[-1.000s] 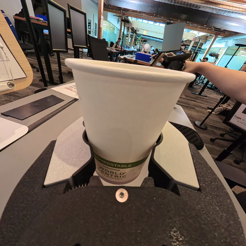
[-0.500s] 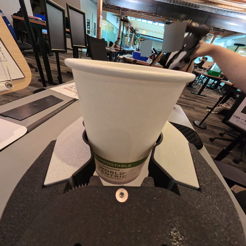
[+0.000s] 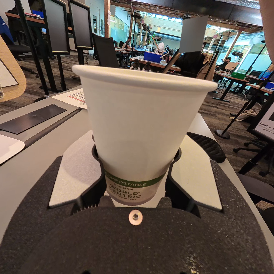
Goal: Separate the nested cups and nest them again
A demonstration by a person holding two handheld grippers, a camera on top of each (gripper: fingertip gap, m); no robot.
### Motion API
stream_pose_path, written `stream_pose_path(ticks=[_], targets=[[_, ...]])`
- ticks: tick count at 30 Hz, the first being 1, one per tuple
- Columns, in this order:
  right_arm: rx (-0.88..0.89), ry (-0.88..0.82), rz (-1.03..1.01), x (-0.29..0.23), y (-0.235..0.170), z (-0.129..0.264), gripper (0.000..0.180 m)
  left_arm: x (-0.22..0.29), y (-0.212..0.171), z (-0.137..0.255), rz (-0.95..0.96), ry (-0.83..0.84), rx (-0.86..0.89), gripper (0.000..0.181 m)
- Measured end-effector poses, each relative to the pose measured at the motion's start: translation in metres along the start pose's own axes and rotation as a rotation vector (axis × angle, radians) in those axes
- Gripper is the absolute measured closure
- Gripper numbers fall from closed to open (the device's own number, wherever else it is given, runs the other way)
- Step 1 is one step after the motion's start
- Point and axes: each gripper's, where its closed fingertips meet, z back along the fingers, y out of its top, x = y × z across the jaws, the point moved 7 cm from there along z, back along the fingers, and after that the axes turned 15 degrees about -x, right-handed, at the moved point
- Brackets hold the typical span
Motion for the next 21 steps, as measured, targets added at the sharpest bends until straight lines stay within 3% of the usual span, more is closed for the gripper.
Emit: stream_pose_path(ticks=[4, 8, 14, 21], targets=[[-0.058, 0.061, 0.155, -0.01, 0.061, -0.052, 0.163, 0.001, 0.0, -0.001, -0.001, -0.005, -0.004, 0.081], [-0.093, 0.098, 0.23, -0.017, 0.097, -0.096, 0.164, 0.001, 0.0, -0.001, 0.001, -0.006, -0.002, 0.081], [-0.16, 0.112, 0.287, -0.023, 0.117, -0.135, 0.163, 0.001, 0.001, 0.0, 0.0, -0.012, 0.002, 0.081], [-0.209, 0.104, 0.311, -0.023, 0.12, -0.144, 0.175, -0.001, 0.001, 0.002, 0.005, -0.013, 0.011, 0.079]])
